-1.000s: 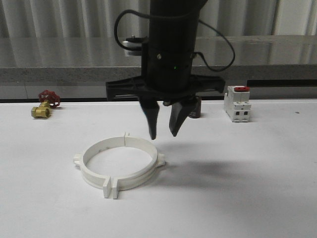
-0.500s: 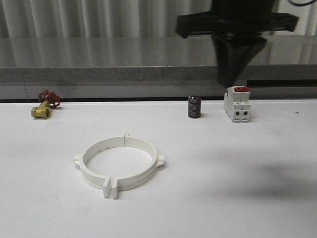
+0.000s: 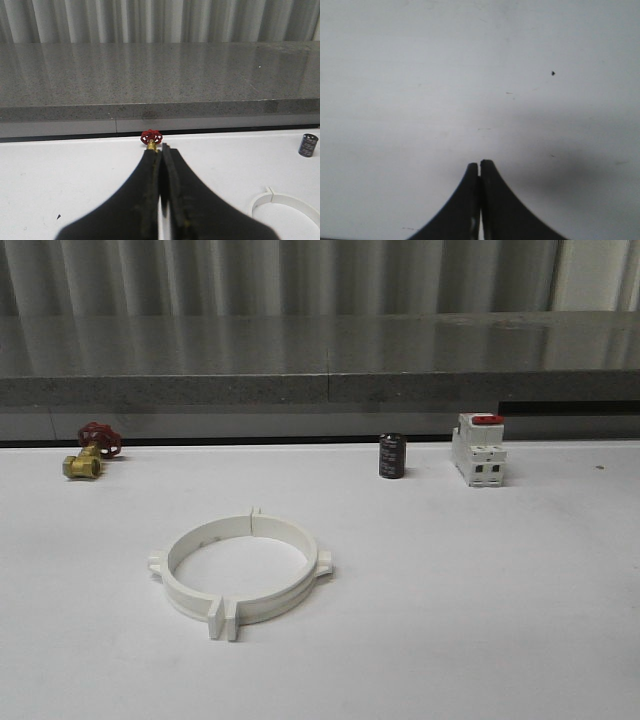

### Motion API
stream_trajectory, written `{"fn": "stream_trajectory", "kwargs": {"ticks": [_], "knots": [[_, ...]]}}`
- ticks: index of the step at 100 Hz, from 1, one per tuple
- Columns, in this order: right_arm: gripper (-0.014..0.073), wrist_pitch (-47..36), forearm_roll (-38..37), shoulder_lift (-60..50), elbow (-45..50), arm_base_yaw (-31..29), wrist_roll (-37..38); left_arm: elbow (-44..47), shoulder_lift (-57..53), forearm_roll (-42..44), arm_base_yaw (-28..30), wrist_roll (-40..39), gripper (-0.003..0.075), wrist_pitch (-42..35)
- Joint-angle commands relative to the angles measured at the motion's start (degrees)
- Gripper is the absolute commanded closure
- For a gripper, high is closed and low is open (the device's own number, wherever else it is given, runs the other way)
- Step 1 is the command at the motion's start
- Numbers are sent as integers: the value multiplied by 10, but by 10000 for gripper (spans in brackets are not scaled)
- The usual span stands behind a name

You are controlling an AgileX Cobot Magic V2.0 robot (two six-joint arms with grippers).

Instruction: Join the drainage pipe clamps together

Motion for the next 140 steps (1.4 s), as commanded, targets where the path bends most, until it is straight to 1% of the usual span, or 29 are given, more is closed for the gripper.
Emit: {"fn": "stream_trajectory", "kwargs": {"ticks": [1,23,38,46,57,71,106,140], "knots": [[659,-25,-4,-44,4,-26,-6,-15,6,-9,0,-1,741,-48],[659,-39,-4,-106,59,-72,-4,-15,6,-9,0,-1,741,-48],[659,-68,-10,-163,96,-77,-4,-15,6,-9,0,-1,741,-48],[659,-86,-25,-192,117,-77,-1,-15,6,-9,0,-1,741,-48],[659,-93,-41,-233,140,-77,5,-15,6,-9,0,-1,741,-48],[659,-107,-43,-275,165,-77,5,-15,6,-9,0,-1,741,-48],[659,-229,-40,-390,243,-77,7,-15,6,-9,0,-1,741,-48],[659,-368,-40,-531,364,-77,7,-15,6,-9,0,-1,741,-48]]}}
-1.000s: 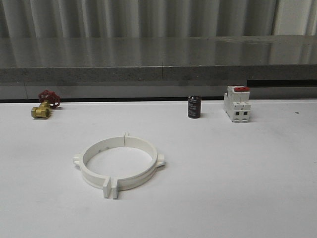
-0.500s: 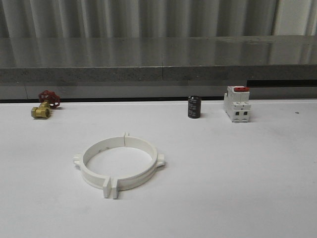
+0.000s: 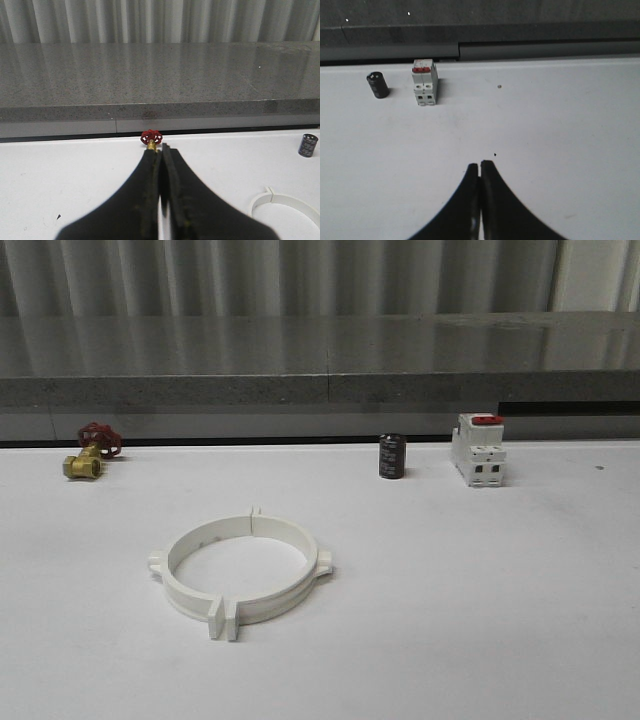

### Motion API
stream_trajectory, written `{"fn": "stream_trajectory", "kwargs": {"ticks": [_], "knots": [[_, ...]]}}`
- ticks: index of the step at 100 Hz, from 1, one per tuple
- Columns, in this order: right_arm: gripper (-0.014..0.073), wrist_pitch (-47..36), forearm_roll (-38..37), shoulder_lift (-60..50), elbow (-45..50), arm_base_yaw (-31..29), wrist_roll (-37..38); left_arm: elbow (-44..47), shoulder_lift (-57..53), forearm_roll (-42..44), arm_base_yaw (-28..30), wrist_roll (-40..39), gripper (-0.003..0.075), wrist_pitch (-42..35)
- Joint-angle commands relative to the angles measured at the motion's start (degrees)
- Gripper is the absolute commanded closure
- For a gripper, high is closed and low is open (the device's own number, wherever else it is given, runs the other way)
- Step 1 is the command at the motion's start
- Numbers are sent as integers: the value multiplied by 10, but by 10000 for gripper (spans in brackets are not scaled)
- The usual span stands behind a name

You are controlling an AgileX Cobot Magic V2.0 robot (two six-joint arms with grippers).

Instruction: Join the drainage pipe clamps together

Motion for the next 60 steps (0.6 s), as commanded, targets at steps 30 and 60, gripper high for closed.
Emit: {"fn": "stream_trajectory", "kwargs": {"ticks": [30,60], "knots": [[659,-260,-7,-138,161,-3,2,-15,6,-9,0,-1,741,-47],[659,-438,-8,-192,279,-46,-8,-15,6,-9,0,-1,741,-47]]}}
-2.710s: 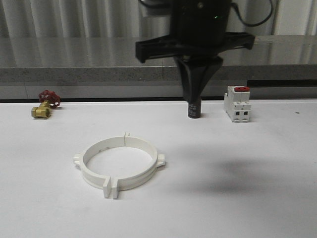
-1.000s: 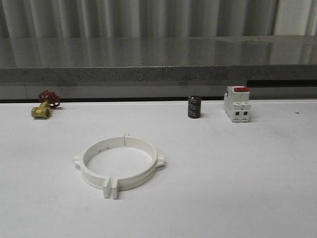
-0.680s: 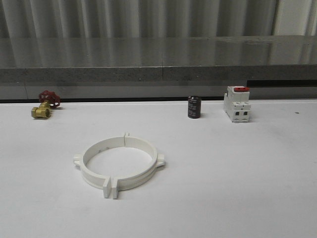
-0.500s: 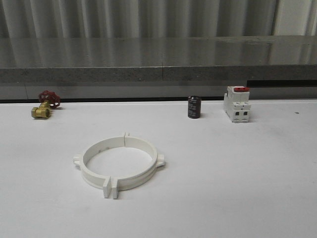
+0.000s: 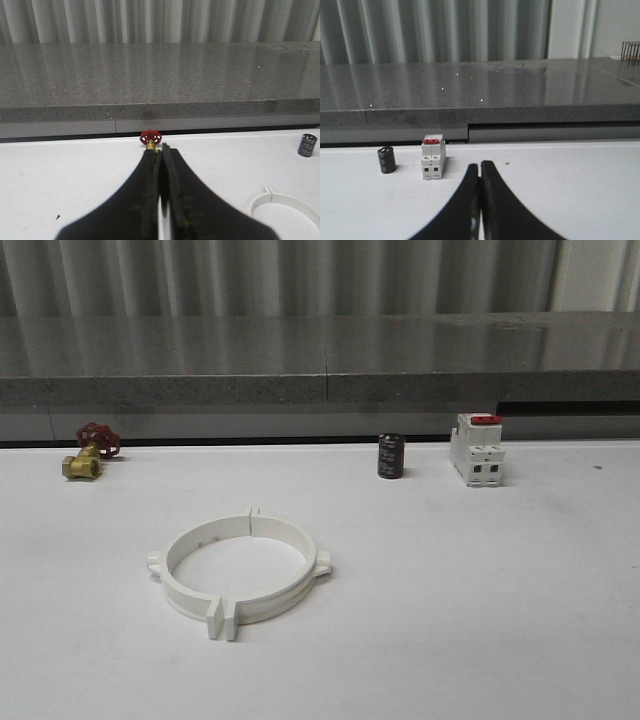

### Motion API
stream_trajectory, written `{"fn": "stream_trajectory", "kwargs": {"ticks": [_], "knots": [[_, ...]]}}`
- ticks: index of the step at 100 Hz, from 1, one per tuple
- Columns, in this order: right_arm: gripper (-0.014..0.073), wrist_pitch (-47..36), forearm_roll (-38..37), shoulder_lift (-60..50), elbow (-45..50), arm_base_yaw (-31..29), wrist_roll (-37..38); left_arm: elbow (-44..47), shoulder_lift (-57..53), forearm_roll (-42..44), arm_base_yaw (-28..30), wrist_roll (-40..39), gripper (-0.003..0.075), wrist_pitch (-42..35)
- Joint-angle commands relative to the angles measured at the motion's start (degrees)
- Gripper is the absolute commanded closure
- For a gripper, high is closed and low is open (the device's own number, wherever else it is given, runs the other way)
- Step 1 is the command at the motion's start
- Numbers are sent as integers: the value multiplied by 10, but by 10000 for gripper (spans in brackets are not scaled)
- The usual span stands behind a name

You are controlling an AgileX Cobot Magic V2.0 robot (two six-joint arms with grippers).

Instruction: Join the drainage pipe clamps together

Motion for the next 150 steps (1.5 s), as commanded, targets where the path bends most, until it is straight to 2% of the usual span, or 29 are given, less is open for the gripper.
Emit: {"fn": "stream_trajectory", "kwargs": {"ticks": [1,16,36,150], "knots": [[659,-74,-8,-14,0,-16,-5,-15,6,-9,0,-1,741,-47],[659,-41,-8,-59,0,-28,-5,-15,6,-9,0,-1,741,-47],[659,11,-8,-57,0,-26,-5,-14,6,-9,0,-1,741,-47],[659,10,-8,-57,0,-26,-5,-12,6,-9,0,-1,741,-47]]}}
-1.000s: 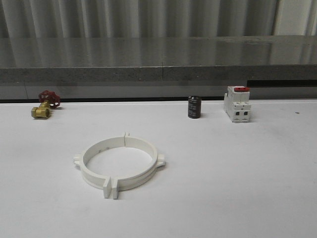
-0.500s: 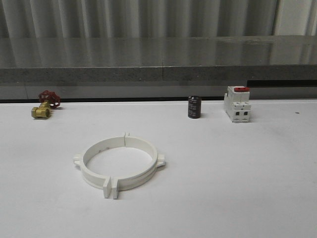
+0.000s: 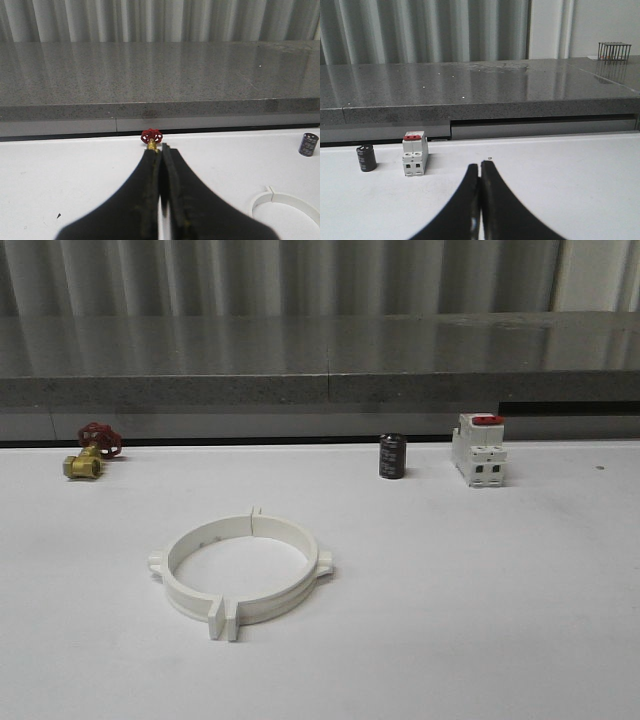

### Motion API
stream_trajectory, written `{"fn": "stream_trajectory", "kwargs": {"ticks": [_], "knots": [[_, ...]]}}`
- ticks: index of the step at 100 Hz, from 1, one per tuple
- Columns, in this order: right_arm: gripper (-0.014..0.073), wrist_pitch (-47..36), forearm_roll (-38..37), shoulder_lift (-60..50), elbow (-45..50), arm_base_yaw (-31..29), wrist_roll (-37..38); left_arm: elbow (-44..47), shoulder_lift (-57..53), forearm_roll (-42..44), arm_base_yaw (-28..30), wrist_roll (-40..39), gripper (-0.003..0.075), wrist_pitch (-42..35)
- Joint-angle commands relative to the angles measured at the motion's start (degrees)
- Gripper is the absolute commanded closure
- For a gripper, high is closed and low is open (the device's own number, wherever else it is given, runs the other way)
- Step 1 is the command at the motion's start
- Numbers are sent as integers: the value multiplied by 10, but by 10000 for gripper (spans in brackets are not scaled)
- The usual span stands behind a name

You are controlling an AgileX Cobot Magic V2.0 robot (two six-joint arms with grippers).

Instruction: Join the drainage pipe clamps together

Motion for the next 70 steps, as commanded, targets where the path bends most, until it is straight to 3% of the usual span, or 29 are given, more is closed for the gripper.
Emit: {"fn": "stream_trajectory", "kwargs": {"ticks": [1,20,32,52,70], "knots": [[659,-39,-6,-11,-9,-2,-4,-14,6,-9,0,-1,741,-47],[659,-39,-6,-11,-9,-2,-4,2,1,9,0,-1,741,-64],[659,-39,-6,-11,-9,-2,-4,44,-19,47,0,-3,741,-136],[659,-39,-6,-11,-9,-2,-4,132,-67,161,0,-123,741,-197],[659,-39,-6,-11,-9,-2,-4,203,-105,142,0,-126,741,-213]]}}
